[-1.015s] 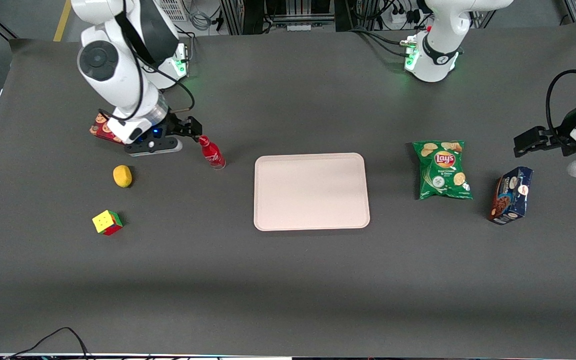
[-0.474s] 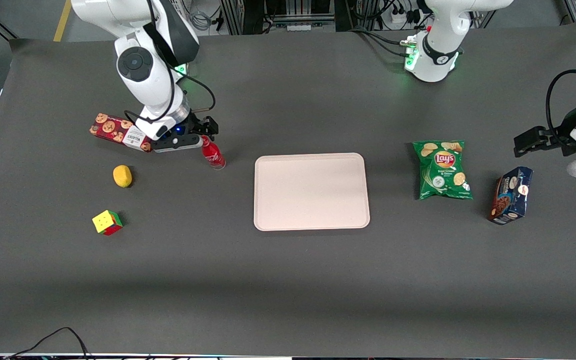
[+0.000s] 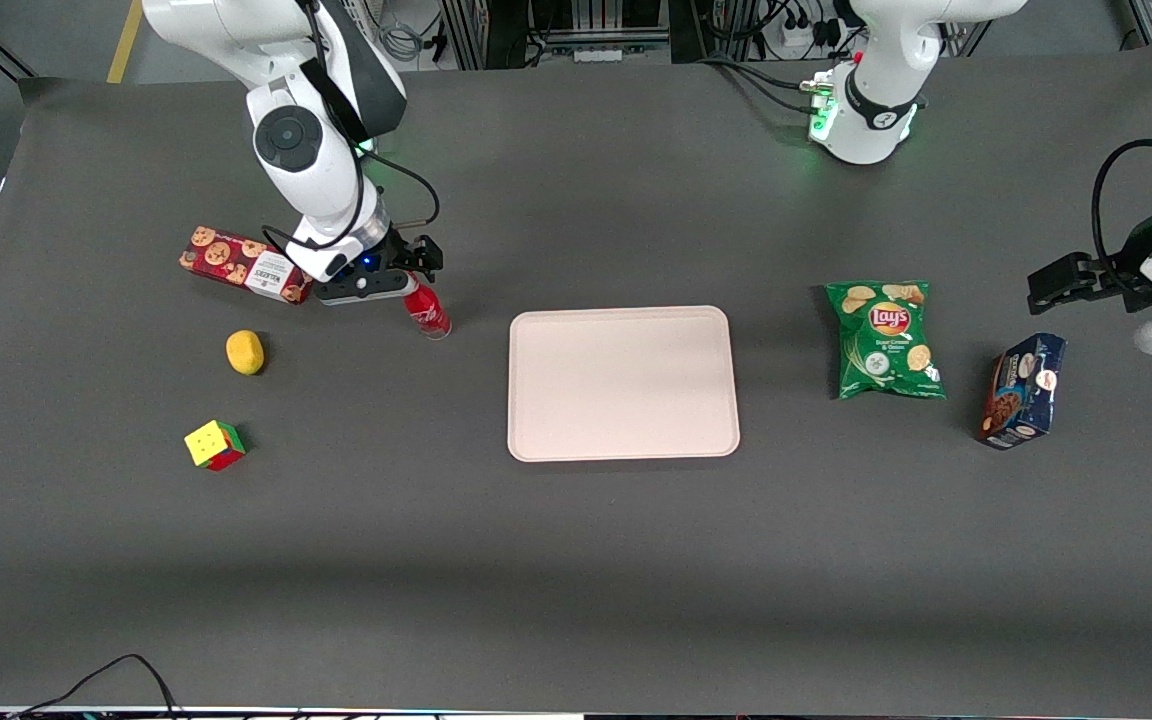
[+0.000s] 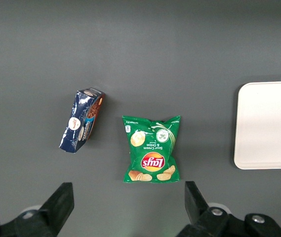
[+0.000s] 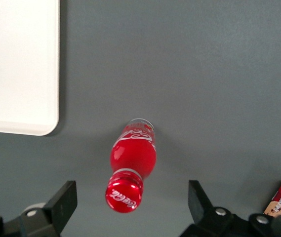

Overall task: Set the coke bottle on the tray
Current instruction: 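Lower the open right gripper around the red bottle's neck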

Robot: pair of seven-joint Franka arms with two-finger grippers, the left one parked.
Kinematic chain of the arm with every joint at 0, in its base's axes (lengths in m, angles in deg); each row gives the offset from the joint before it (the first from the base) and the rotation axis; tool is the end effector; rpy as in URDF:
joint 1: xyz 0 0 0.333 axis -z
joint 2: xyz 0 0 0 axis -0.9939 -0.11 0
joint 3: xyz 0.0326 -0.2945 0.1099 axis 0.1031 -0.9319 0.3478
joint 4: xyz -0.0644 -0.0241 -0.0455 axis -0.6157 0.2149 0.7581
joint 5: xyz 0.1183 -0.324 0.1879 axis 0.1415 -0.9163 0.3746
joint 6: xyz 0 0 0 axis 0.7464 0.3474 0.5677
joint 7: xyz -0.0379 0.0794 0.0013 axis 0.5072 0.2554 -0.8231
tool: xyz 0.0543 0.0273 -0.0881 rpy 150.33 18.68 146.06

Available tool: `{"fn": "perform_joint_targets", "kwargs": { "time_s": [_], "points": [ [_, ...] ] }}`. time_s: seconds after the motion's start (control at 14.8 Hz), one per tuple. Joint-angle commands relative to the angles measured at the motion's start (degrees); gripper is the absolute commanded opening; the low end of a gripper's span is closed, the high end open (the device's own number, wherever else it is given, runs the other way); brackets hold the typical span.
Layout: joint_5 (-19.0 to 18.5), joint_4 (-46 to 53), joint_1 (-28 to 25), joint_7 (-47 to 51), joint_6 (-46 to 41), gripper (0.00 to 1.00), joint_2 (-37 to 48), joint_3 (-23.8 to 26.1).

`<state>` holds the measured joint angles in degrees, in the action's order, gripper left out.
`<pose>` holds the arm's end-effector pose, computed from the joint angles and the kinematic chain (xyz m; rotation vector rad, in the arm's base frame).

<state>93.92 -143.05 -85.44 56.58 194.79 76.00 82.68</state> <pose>0.4022 0.2379 0.3347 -3.1241 -0.1355 0.0607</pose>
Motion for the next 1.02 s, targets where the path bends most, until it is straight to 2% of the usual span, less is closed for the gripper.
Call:
{"fn": "perform_joint_targets", "kwargs": {
  "time_s": [0.0, 0.2, 0.34, 0.47, 0.61, 0.74, 0.95],
  "points": [
    [1.30, -0.57, 0.26, 0.82, 1.61, 1.00, -1.17, 0.55],
    [1.30, -0.57, 0.09, 0.82, 1.96, 0.97, -1.70, 0.64],
    [1.30, -0.57, 0.00, 0.91, 1.96, 0.92, -1.88, 1.07],
    [1.30, -0.57, 0.09, 0.91, 1.96, 0.80, -2.22, 1.43],
    [1.30, -0.57, 0.09, 0.82, 1.96, 0.59, -2.40, 1.43],
    [1.12, -0.57, 0.17, 0.82, 1.96, 0.32, -2.40, 1.43],
    [0.86, -0.49, 0.26, 0.82, 1.88, 0.00, -2.14, 1.43]
  ]
}}
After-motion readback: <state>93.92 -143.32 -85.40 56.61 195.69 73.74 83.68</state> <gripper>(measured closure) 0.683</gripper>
